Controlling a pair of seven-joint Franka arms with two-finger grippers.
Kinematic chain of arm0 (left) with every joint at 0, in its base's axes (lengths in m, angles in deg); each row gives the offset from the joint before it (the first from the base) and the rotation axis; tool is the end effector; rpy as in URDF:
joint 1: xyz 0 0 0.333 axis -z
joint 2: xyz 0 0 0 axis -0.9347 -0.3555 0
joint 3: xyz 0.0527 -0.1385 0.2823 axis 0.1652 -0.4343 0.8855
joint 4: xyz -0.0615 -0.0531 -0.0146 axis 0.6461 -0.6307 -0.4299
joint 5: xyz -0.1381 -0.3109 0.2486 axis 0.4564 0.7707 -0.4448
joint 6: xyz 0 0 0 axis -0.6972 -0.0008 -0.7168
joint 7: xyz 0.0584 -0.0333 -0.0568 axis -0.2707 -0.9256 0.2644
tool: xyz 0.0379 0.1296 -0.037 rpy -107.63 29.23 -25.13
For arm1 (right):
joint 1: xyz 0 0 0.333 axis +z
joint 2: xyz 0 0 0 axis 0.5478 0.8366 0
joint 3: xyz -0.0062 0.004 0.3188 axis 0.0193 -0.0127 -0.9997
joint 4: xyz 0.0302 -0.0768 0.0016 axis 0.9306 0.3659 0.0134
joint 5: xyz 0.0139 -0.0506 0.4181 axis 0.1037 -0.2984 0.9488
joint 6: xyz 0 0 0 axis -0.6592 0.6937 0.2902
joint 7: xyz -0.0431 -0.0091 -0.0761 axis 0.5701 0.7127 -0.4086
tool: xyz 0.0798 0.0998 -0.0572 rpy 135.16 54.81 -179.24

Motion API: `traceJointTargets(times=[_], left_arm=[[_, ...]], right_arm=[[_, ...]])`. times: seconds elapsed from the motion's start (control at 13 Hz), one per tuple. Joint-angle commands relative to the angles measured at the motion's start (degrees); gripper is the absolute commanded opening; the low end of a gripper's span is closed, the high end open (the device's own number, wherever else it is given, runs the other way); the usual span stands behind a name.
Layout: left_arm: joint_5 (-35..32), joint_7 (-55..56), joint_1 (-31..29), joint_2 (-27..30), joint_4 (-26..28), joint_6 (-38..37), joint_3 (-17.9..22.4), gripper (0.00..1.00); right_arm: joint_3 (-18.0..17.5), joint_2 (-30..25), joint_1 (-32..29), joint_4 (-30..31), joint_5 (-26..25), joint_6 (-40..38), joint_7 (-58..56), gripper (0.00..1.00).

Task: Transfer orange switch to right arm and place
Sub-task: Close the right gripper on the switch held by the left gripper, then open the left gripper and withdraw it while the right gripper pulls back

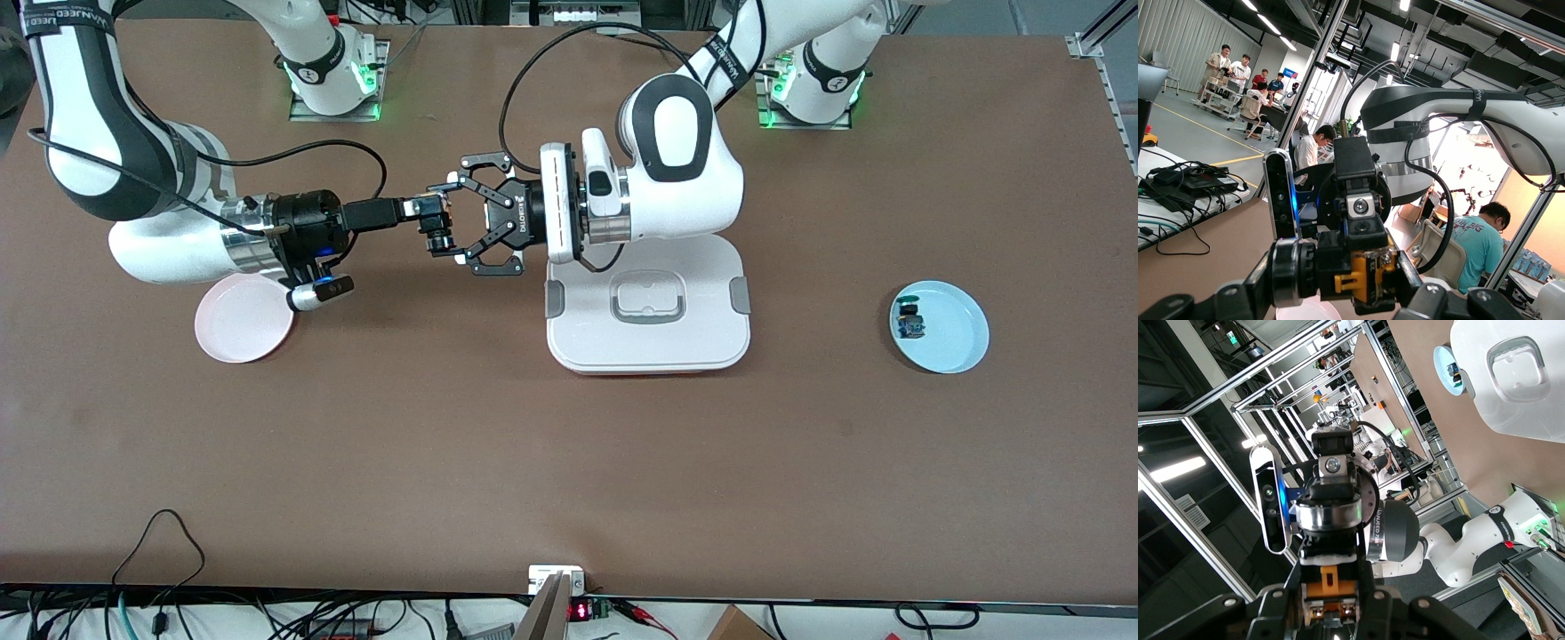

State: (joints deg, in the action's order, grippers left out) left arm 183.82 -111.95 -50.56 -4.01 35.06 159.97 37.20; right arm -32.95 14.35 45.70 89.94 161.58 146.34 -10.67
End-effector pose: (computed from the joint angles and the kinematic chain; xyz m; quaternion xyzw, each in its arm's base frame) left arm 0.5657 -0.5514 0.4358 0.6220 -0.3508 0.4091 0.5680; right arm 0.5859 0.2495 0.4308 -0.6842 0.1208 0.2417 0.6774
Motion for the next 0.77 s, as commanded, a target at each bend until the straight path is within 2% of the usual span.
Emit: traceJointTargets(times=[0.0, 0.08, 0.15, 0.23, 0.46, 0.69], left_arm=[[1.3, -2.3, 0.5, -0.9, -1.1, 0.6, 0.1, 0.06], [1.7, -2.0, 0.5, -0.8, -1.1, 0.6, 0.0, 0.39], [3.8, -1.4, 0.2, -0.6, -1.1, 0.6, 0.0, 0.94], [5.0, -1.6, 0.1, -0.6, -1.1, 0.5, 0.0, 1.0], [4.8, -1.7, -2.0, -0.1, -0.5, 0.5, 0.1, 1.0], [4.6, -2.5, -7.0, 2.5, 3.6, -0.1, 0.1, 1.0]], right_arm=[[0.1, -1.3, 0.2, 1.1, 1.2, 0.2, 0.2, 0.17], [0.1, -1.3, 0.2, 1.1, 1.2, 0.2, 0.1, 0.13], [0.1, -1.3, 0.2, 1.1, 1.2, 0.3, 0.2, 0.11], [0.1, -1.3, 0.2, 1.1, 1.2, 0.2, 0.2, 0.1], [0.1, -1.3, 0.2, 1.0, 1.2, 0.3, 0.1, 0.06], [0.1, -1.3, 0.2, 1.0, 1.1, 0.2, 0.0, 0.06]])
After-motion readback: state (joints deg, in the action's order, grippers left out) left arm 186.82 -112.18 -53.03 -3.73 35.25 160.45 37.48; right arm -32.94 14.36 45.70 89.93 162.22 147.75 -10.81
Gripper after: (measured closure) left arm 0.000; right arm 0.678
